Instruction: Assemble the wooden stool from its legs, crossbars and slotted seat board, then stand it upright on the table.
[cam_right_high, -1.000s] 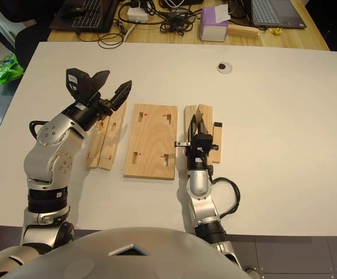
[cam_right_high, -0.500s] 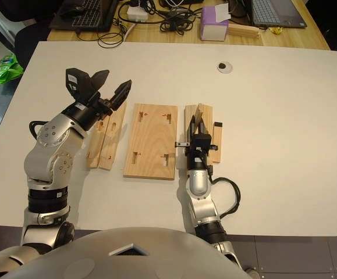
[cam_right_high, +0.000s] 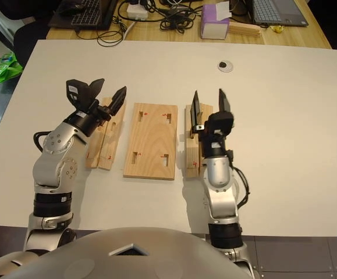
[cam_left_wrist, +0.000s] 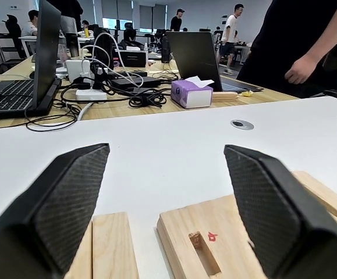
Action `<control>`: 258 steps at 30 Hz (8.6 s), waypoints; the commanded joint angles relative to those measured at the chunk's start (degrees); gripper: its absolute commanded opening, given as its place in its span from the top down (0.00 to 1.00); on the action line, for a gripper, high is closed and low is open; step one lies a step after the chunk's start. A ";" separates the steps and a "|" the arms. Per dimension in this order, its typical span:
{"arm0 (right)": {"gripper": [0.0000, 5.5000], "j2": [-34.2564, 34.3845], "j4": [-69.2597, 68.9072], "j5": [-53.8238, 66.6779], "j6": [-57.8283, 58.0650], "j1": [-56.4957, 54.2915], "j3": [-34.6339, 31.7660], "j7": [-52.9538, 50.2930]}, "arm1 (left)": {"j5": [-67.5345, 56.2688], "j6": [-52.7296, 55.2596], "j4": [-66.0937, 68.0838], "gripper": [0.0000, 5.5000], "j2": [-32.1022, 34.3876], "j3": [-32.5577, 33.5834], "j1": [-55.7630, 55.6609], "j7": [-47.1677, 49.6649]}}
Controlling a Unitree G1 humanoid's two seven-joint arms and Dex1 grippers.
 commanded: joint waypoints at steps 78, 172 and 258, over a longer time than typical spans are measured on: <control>0.47 -5.72 8.71 -8.97 6.74 5.57 4.13 10.19 | 3.63 -8.90 7.15 0.34 -2.48 1.24 2.05 2.08; 0.93 -1.99 -2.30 8.93 2.27 -8.20 11.13 21.05 | -51.88 42.90 14.97 0.81 -3.72 21.61 -22.02 -0.86; 0.02 -22.58 8.12 13.23 1.00 -9.73 -18.24 27.86 | -23.73 32.94 -31.40 0.81 -5.65 5.52 0.34 31.11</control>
